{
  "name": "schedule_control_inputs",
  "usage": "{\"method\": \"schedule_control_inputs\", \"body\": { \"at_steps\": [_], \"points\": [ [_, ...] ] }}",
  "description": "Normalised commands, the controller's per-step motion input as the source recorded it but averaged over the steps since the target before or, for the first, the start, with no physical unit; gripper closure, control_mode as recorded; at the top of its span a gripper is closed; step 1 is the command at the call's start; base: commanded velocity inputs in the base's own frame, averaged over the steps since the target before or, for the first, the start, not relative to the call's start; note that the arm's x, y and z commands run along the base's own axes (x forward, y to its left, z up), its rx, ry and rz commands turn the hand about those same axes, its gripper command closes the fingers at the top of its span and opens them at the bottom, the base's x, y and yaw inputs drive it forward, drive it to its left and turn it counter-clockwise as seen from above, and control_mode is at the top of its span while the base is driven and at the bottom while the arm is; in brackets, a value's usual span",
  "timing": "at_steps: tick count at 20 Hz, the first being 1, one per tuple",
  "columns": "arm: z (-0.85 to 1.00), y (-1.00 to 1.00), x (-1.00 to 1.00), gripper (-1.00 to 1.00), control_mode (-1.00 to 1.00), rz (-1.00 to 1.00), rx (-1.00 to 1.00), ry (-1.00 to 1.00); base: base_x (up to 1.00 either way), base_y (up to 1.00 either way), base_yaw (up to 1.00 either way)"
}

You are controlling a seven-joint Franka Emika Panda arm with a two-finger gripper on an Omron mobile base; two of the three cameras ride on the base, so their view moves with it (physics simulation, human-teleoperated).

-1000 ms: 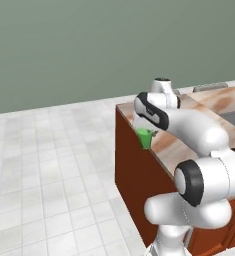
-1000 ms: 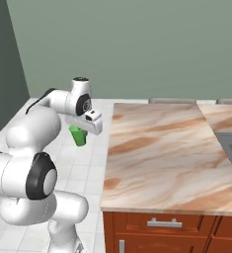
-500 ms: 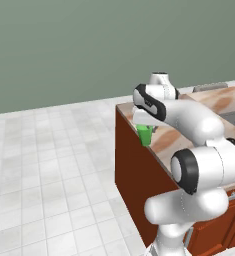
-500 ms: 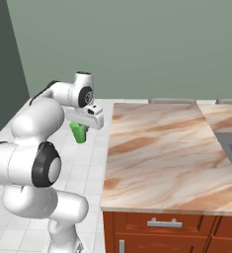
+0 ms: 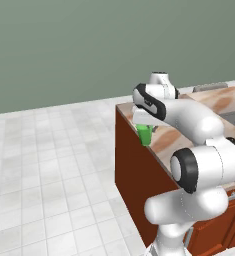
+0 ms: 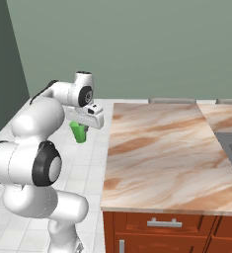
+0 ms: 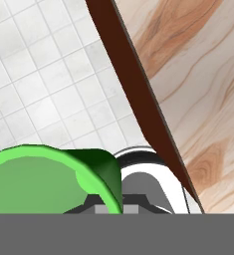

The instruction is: Pick the jug and cup and place them in the sink. Then turn on the water.

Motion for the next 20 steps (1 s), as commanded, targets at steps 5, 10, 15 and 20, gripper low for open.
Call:
{"method": "schedule_control_inputs", "body": {
  "at_steps": [5, 10, 15, 20],
  "points": [
    [0.0, 0.0, 0.0, 1.0, 1.0, 0.0, 0.0, 0.0, -0.9, 0.0, 0.02],
    [0.0, 0.0, 0.0, 1.0, 1.0, 0.0, 0.0, 0.0, -0.89, -0.22, -0.01],
    [0.0, 0.0, 0.0, 1.0, 1.0, 0.0, 0.0, 0.0, -0.22, -0.85, 0.16],
    [0.0, 0.0, 0.0, 1.0, 1.0, 0.0, 0.0, 0.0, 0.2, -1.0, 0.31]
  ]
}}
